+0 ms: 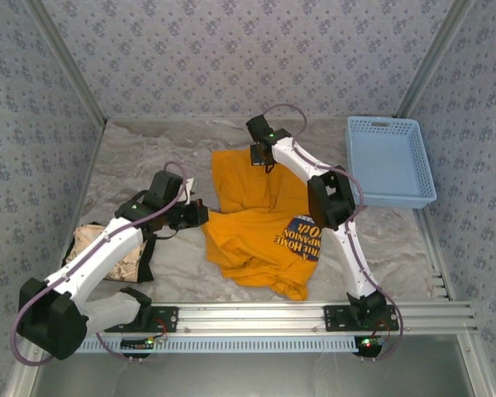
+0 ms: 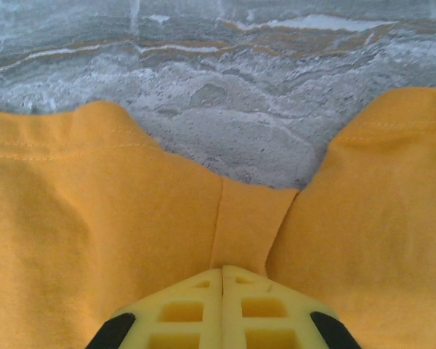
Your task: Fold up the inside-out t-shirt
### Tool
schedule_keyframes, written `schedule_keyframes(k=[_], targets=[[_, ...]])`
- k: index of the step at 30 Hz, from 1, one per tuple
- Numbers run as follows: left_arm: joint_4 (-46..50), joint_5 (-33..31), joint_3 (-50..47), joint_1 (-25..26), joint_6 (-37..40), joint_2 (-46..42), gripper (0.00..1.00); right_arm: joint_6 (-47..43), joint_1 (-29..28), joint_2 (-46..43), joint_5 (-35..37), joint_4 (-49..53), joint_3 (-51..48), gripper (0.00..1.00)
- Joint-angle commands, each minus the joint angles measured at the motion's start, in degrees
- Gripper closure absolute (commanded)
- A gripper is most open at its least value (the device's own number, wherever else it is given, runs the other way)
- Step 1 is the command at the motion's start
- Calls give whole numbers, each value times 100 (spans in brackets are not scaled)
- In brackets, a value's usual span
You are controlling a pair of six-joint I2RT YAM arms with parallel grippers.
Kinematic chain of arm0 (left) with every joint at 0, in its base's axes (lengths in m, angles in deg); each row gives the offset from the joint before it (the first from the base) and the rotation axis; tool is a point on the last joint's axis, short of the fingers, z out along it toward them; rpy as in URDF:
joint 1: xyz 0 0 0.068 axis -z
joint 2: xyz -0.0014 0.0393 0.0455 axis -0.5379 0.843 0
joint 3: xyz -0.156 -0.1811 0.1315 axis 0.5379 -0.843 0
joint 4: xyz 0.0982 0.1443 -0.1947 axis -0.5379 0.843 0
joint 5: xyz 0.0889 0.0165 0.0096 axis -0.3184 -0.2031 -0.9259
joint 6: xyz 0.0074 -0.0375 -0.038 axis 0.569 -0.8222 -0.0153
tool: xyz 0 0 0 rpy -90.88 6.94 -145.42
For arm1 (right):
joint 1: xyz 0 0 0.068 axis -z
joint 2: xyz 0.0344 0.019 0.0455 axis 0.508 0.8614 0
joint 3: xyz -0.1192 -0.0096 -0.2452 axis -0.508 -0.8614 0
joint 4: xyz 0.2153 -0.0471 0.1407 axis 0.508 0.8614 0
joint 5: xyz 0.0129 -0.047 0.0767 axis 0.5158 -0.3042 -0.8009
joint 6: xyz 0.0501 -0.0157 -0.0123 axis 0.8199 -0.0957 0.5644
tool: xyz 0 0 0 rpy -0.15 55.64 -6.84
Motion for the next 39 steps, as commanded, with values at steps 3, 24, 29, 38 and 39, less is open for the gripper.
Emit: schedule_keyframes(k=[3, 24, 29, 38, 39], targets=[[802, -727, 707, 4, 626, -473, 100, 89, 72, -653, 470, 271, 112, 100], [403, 1234, 94, 158, 970, -1408, 100, 136, 378, 24, -1480, 132, 580, 49], [444, 1272, 65, 173, 1056, -1361, 100, -26, 402, 606, -1428, 178, 1184, 57], [652, 1081, 117, 158, 1155, -1377, 100, -147, 509, 859, -1551, 213, 1493, 94], [661, 1018, 136, 163, 1162, -1400, 100, -167, 507, 846, -1560, 214, 1499, 97]])
